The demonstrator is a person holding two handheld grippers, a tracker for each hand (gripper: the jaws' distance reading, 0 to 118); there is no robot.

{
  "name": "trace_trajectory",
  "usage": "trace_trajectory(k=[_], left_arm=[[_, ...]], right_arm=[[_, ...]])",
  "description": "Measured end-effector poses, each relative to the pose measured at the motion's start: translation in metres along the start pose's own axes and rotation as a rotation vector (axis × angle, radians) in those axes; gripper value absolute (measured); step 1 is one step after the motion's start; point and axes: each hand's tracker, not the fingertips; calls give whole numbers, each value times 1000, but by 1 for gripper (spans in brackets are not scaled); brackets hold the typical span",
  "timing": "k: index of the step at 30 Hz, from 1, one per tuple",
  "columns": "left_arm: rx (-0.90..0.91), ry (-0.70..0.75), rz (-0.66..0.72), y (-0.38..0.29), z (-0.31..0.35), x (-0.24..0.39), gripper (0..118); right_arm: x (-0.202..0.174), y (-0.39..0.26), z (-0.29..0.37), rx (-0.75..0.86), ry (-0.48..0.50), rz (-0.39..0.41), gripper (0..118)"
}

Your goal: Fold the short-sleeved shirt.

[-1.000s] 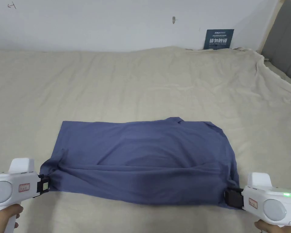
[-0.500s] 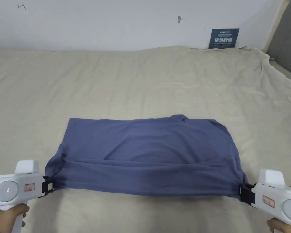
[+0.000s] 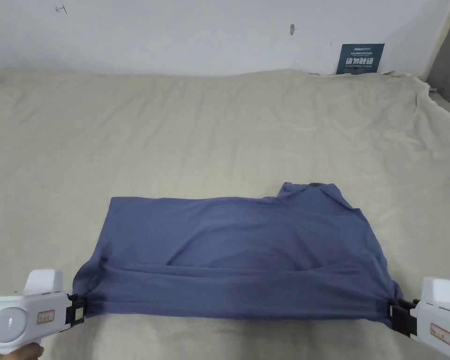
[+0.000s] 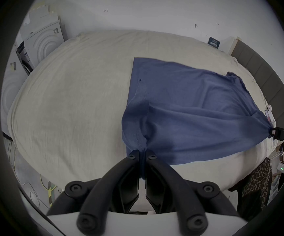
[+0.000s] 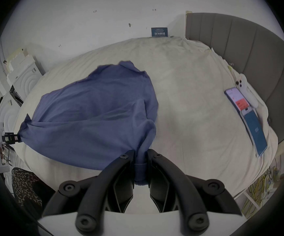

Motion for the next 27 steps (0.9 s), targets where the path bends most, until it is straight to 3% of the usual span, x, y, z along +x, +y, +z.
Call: trace_trajectory(k=[8, 12, 13, 14, 16, 17, 18, 24, 27], left_arm=[[-71, 38, 3, -17, -41, -1, 2], [-75, 53, 23, -12, -38, 0, 5], [-78, 54, 24, -11, -37, 0, 16], [-78, 56, 33, -9, -36, -1, 34], [-79, 64, 78, -5, -28, 1, 77], [-70, 63, 91, -2, -23, 1, 99], [-46, 60, 99, 0, -17, 1, 106], [203, 70, 61, 34, 45, 20, 107], [332, 97, 44, 50, 73, 32, 107]], right_arm=[[8, -27, -50, -101, -47, -18, 12], [5, -20, -41, -109, -42, -39, 13], [4, -20, -39, -109, -42, -32, 14], [-3, -18, -31, -108, -43, -23, 20], [-9, -13, -19, -94, -52, -12, 47], [-12, -8, -11, -71, -60, -2, 68], [-14, -4, -2, -50, -60, 9, 78], [-33, 40, 61, 185, -8, 41, 83], [-60, 64, 98, 315, -9, 61, 83]])
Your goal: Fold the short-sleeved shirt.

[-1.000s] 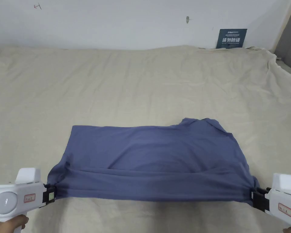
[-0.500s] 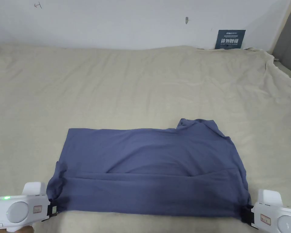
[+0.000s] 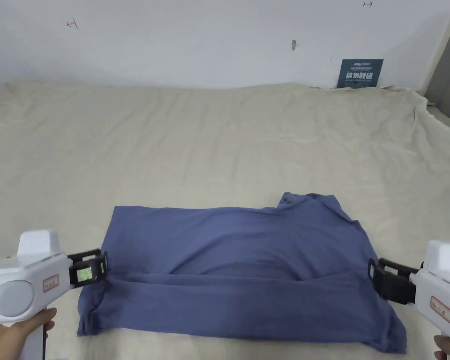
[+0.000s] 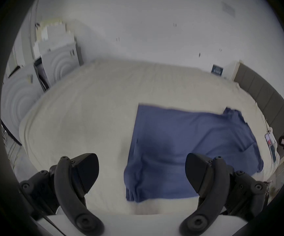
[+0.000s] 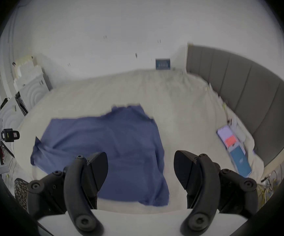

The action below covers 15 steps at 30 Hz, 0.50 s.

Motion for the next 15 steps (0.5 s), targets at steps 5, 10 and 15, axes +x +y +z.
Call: trace_trajectory(k=[5, 10, 15], left_arm=[[151, 26, -44, 18, 17, 20, 82], [185, -45, 20, 18, 14, 27, 2], [164, -62, 6, 18, -10, 34, 0]], right_arm=[[-12, 15, 13, 154, -52, 31, 79], [-10, 13, 3, 197, -72, 39, 0], [-5, 11, -19, 211, -53, 37, 0]])
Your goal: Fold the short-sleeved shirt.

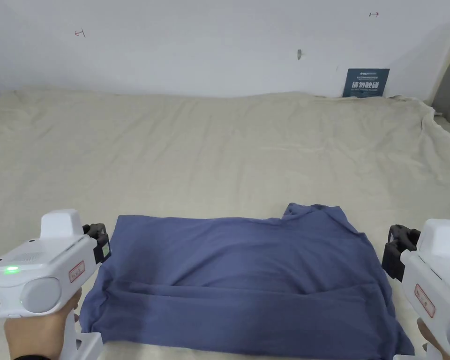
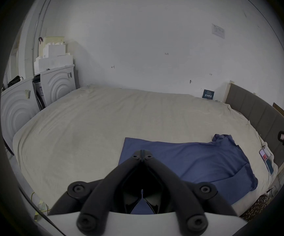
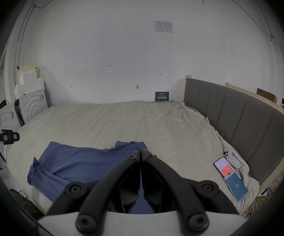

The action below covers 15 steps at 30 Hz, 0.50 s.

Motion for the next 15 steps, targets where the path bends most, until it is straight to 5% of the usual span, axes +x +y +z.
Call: trace_trajectory(k=[15], left_arm=[[-206, -14, -38, 49, -175, -17, 0]], right_arm=[[-16, 14, -93, -61, 35, 12, 0]])
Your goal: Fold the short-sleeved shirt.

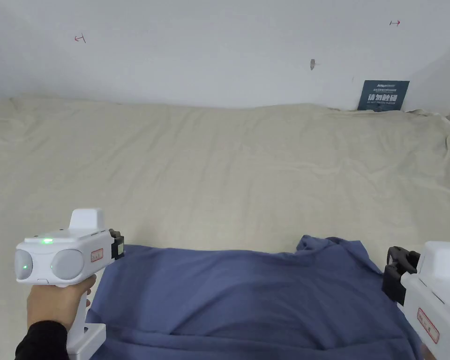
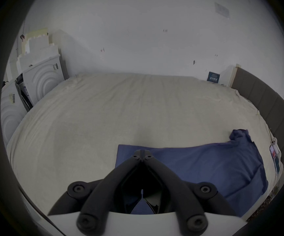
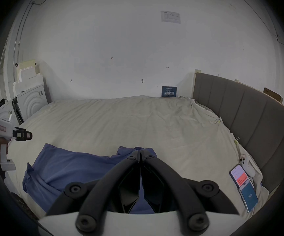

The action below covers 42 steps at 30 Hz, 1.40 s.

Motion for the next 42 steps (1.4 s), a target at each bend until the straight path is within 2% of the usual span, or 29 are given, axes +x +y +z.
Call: trace_trajectory(k=[5, 6, 7, 8, 9, 10, 11, 13, 15, 17, 18, 19, 21, 23, 25, 29, 30, 31, 32, 33, 34, 35, 40, 42], left_arm=[[-171, -11, 41, 20, -68, -17, 0], [-196, -5, 41, 22, -78, -19, 7], [-205, 15, 52, 23, -86, -20, 20], [-232, 25, 61, 24, -95, -23, 48], [-260, 33, 79, 25, -103, -26, 70], [-285, 43, 89, 24, -112, -28, 82], [-311, 48, 95, 24, -116, -28, 85], [-304, 48, 88, 21, -124, -27, 84], [-343, 52, 63, 17, -136, -28, 77], [-377, 55, 33, 13, -144, -25, 55], [-380, 39, 26, 10, -145, -23, 52], [-355, 63, 24, 9, -139, -20, 43], [-329, 54, 8, 8, -135, -15, 4], [-319, 10, -33, 6, -131, -10, 0], [-313, 38, -49, 5, -128, -6, 0], [-224, -9, 3, 9, -101, -8, 0], [-205, -22, 2, 10, -92, -7, 0], [-193, -33, 3, 12, -85, -9, 0], [-177, -44, 5, 13, -76, -9, 0], [-166, -51, 4, 15, -69, -9, 0], [-159, -53, 5, 16, -63, -10, 0], [-147, -57, 6, 18, -57, -10, 0], [-132, -62, -2, 22, -45, -12, 0], [-134, -62, 9, 21, -44, -16, 0]], right_arm=[[-1, 0, -36, -41, -3, -6, 0], [-1, -1, -42, -50, -4, -7, 0], [-1, -2, -48, -59, -7, -7, 0], [0, -3, -53, -67, -11, -6, 0], [-2, -3, -57, -74, -14, -6, 0], [-2, -3, -60, -80, -14, -5, 0], [-2, -4, -64, -87, -17, -9, 0], [-2, -5, -68, -95, -17, -14, 0], [-2, -7, -73, -103, -23, -11, 0], [0, -8, -76, -112, -26, -10, 0], [1, -9, -77, -117, -26, -12, 0], [2, -10, -78, -121, -27, -14, 0], [5, -12, -78, -132, -31, -18, 0], [9, -13, -82, -150, -33, -20, 0], [15, -11, -86, -166, -38, -36, 0], [38, -9, -111, -226, -41, -71, 4], [45, -9, -121, -253, -29, -82, 13], [49, -9, -130, -286, -28, -80, 30], [52, -9, -142, -325, -14, -69, 58], [51, -8, -149, -339, -10, -64, 77], [51, -9, -158, -352, -6, -42, 88], [51, -9, -169, -383, -5, -15, 92], [42, -15, -212, -474, -28, 106, 92], [34, -18, -225, -507, -36, 186, 92]])
